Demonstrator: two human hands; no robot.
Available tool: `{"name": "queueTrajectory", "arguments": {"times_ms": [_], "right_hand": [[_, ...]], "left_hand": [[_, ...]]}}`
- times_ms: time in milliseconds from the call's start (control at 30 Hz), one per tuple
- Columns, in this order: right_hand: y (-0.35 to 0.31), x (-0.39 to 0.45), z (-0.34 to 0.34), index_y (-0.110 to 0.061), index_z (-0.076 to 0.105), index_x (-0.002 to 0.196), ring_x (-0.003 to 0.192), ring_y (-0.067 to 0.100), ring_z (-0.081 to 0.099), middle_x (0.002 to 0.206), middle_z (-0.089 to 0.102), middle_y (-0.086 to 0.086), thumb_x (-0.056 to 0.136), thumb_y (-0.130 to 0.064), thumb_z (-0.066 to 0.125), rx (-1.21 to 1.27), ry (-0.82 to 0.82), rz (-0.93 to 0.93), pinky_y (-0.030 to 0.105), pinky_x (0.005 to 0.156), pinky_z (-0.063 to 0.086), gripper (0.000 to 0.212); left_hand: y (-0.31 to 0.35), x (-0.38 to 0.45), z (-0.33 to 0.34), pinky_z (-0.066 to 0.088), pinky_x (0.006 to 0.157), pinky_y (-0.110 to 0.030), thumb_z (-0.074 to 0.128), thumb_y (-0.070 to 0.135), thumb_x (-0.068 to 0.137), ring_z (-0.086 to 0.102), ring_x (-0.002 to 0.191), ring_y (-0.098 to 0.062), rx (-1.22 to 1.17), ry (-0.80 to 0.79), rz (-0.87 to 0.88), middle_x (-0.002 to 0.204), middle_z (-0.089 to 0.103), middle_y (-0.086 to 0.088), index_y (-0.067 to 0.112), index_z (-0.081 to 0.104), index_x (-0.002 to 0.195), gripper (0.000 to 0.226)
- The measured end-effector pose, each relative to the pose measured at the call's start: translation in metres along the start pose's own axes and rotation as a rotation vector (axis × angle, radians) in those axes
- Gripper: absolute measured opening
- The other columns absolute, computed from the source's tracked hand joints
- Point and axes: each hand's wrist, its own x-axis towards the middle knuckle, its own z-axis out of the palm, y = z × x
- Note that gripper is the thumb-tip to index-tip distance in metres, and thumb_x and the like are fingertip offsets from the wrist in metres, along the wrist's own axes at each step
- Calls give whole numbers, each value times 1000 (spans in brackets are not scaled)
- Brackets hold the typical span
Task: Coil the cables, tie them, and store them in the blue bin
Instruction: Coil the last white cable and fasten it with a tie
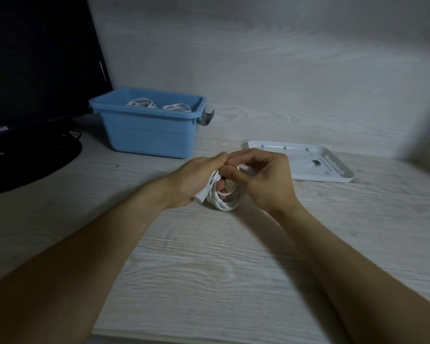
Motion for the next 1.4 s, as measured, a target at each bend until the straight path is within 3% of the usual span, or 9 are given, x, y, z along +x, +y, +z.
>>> {"name": "queueTrajectory", "arguments": {"times_ms": [233,400,700,800,933,1000,1233,1300,1400], "right_hand": [[1,0,12,-12,75,83,98,5,69,102,73,3,76,-5,84,-64,31,9,22,91,53,14],[1,0,9,-6,76,86,94,3,68,98,73,-2,79,-2,80,-165,-40,-20,12,88,49,9],[9,0,13,-17,76,82,90,16,70,94,72,4,78,-5,78,-204,-3,-144,43,85,58,13],[11,-1,11,-21,75,81,89,16,71,91,73,2,79,-4,78,-168,28,-94,43,87,57,17],[11,-4,7,-13,77,83,85,10,72,86,76,1,79,-3,79,-188,35,-94,26,85,57,11],[12,-3,6,-12,77,85,85,10,71,87,76,0,79,-5,80,-213,41,-140,29,84,57,10],[17,-5,10,-6,77,88,88,15,72,92,75,5,80,-5,81,-148,15,-167,41,84,58,10],[15,-2,10,-8,78,93,97,12,70,101,74,4,82,-10,80,-174,-11,-200,39,89,56,12],[13,1,12,-12,71,117,119,13,58,127,62,5,89,-20,73,-283,10,-290,27,102,47,30]], "left_hand": [[-4,5,3,36,66,-34,45,39,88,48,59,-19,93,325,121,58,53,-6,13,60,69,36],[-4,8,8,37,52,-27,47,18,99,45,48,-15,-91,424,47,51,51,-5,9,58,66,36],[-2,11,8,37,40,-20,48,5,92,40,37,-11,-423,369,-45,48,45,-3,8,51,63,29],[-6,13,1,42,46,-23,51,15,100,47,44,-14,-234,330,39,57,51,-7,9,50,73,28],[-8,12,-7,41,54,-21,54,32,100,53,51,-5,432,403,245,61,61,1,10,62,77,34],[-6,9,-5,41,57,-21,48,34,102,53,54,-1,582,385,276,62,61,6,12,65,76,38],[-8,3,-5,37,63,-24,38,25,106,49,65,-10,668,325,193,68,55,5,21,54,70,39],[-8,3,-3,35,59,-17,36,22,106,49,67,-13,704,383,204,69,53,6,22,49,69,39],[-3,1,-9,34,64,-29,36,24,105,53,73,-19,735,612,232,76,58,-1,17,53,78,33]]}}
